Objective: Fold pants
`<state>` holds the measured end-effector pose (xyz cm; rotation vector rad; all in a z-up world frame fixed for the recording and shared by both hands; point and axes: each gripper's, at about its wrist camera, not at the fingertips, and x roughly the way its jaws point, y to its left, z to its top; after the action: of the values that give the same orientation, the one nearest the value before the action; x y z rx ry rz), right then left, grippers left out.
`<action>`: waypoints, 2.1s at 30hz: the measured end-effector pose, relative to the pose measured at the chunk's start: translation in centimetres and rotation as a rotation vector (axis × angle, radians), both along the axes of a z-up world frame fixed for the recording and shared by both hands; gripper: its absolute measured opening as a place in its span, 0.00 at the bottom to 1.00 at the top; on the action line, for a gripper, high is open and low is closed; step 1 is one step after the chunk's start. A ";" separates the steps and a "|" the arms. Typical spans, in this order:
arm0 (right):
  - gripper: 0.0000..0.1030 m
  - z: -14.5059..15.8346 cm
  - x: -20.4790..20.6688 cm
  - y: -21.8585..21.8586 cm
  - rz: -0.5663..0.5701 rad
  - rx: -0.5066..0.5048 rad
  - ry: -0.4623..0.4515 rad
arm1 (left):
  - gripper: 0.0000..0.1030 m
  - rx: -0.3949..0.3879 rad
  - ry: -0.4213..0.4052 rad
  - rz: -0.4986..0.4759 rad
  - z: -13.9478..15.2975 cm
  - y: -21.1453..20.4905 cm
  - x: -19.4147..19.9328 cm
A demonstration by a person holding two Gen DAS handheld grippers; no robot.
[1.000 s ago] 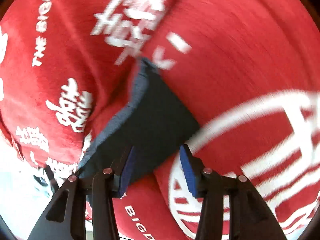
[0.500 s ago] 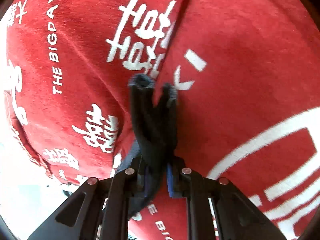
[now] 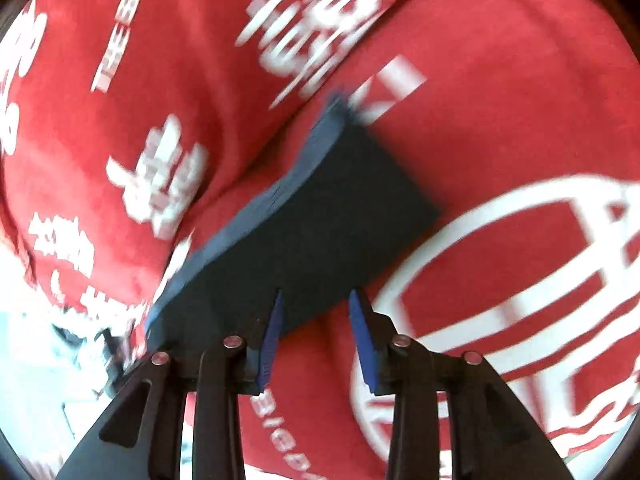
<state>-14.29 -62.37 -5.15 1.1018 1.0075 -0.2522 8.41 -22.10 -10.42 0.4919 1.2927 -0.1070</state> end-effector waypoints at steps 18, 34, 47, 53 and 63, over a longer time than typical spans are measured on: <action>0.33 -3.7 22.9 13.3 0.374 -0.388 0.044 | 1.00 -0.167 -0.045 -0.073 -1.1 -0.9 9.1; 0.44 1.0 41.3 37.5 0.906 -0.144 -0.149 | 1.00 -0.263 0.019 0.091 0.5 25.2 10.0; 0.44 -7.4 52.1 53.0 1.233 -0.304 0.039 | 1.00 -0.400 -0.105 0.036 0.2 27.4 7.2; 0.44 -7.1 53.6 52.0 1.169 -0.167 0.058 | 1.00 -0.409 -0.090 0.027 0.4 27.4 7.0; 0.08 -5.0 53.0 54.3 1.243 -0.142 0.033 | 1.00 -0.423 -0.092 0.064 1.6 28.7 6.7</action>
<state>38.74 -8.03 -10.20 0.1996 1.4913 0.6552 15.15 6.64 -8.80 0.0922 1.1543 -0.2938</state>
